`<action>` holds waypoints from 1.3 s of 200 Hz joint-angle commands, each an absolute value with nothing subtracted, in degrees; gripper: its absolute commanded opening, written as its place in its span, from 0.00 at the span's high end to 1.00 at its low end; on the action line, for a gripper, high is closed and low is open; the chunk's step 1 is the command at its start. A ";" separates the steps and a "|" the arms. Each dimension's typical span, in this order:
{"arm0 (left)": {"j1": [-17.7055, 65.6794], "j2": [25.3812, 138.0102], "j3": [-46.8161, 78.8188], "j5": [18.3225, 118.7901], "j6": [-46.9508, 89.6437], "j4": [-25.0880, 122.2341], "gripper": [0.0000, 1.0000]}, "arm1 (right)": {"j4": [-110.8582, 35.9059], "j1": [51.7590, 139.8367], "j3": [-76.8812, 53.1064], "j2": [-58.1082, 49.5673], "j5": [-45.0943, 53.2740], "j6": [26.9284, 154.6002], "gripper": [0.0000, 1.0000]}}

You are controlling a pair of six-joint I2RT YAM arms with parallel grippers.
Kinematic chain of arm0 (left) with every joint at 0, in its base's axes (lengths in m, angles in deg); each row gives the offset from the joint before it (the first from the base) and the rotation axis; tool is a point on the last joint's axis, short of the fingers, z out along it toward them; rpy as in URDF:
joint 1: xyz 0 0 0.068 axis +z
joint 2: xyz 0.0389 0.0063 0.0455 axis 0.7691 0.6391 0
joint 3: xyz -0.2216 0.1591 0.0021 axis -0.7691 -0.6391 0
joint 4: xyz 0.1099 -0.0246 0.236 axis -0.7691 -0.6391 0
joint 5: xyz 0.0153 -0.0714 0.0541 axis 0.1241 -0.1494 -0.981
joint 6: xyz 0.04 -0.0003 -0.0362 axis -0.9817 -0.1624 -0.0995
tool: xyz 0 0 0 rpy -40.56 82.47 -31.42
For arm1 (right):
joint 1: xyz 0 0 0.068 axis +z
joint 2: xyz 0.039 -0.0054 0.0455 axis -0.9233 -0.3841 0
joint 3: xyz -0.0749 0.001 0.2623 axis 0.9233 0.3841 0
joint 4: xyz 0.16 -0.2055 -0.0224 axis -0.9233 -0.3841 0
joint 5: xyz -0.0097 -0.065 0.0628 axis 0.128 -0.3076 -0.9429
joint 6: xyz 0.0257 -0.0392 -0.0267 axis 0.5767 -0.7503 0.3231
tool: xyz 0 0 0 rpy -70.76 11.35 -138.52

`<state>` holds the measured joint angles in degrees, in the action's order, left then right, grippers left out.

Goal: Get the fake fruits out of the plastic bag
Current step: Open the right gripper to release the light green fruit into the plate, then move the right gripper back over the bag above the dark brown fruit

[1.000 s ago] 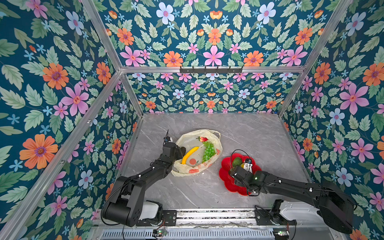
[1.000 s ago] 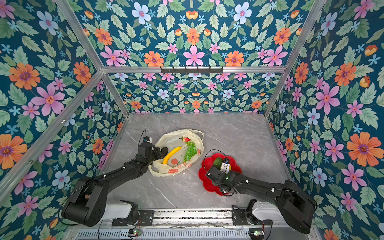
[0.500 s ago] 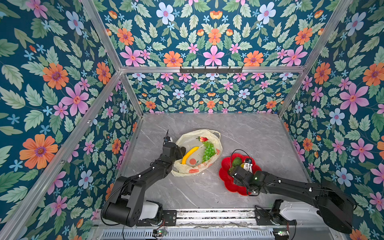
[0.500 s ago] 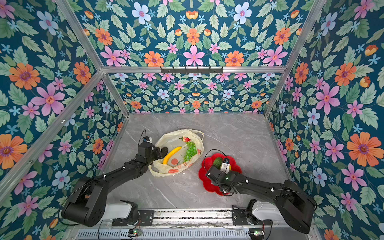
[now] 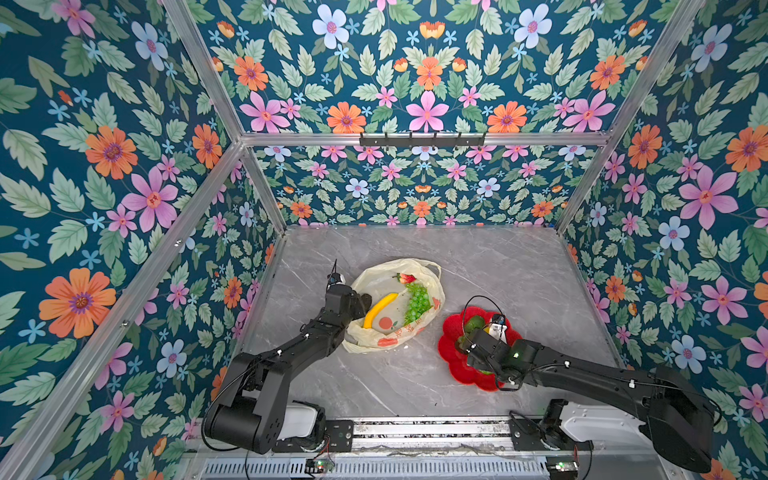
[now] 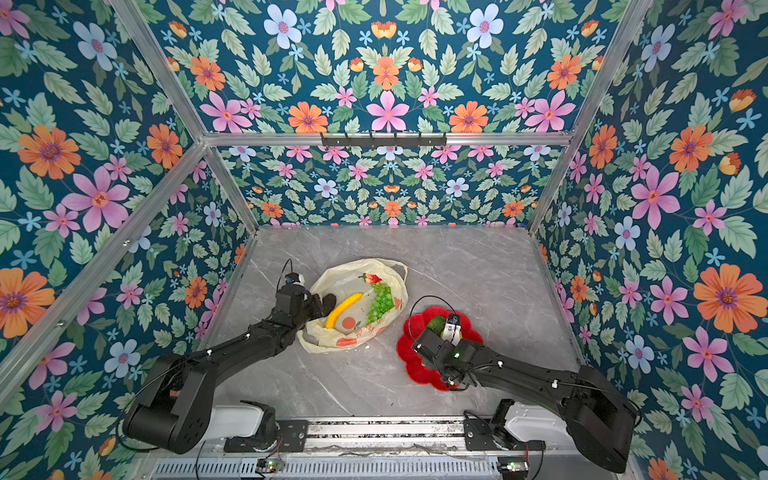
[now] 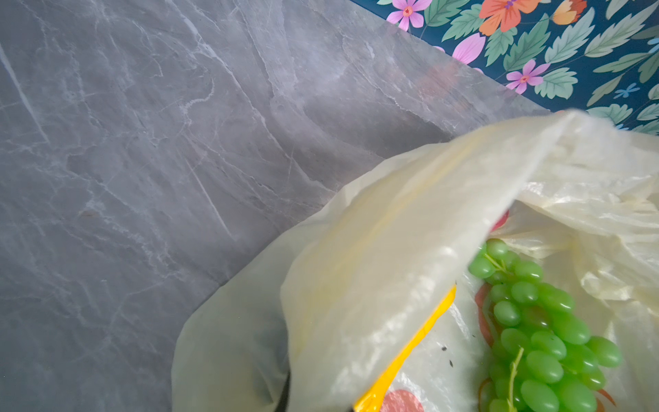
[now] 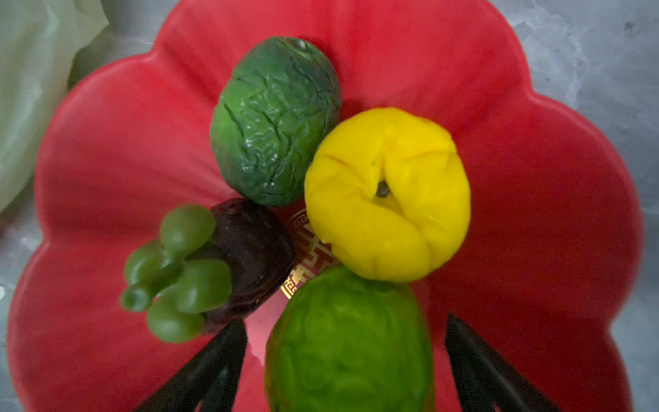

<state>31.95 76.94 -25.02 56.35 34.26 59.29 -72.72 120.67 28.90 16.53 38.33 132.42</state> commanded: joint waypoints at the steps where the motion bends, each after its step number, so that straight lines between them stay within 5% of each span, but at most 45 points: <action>1: 31.93 77.33 -24.38 57.39 33.39 60.00 1.00 | -77.65 120.68 27.05 18.21 40.87 130.90 0.12; 63: 30.77 77.99 -23.44 58.22 32.52 59.73 1.00 | -69.64 118.96 18.07 19.41 42.52 117.79 0.16; 176: 21.12 74.61 -24.06 58.78 27.59 64.74 1.00 | -58.04 117.54 -8.67 -9.60 25.19 110.70 0.19; 260: 26.76 65.87 -30.89 51.47 33.97 66.65 1.00 | -51.05 117.16 -19.14 -26.23 13.50 113.53 0.38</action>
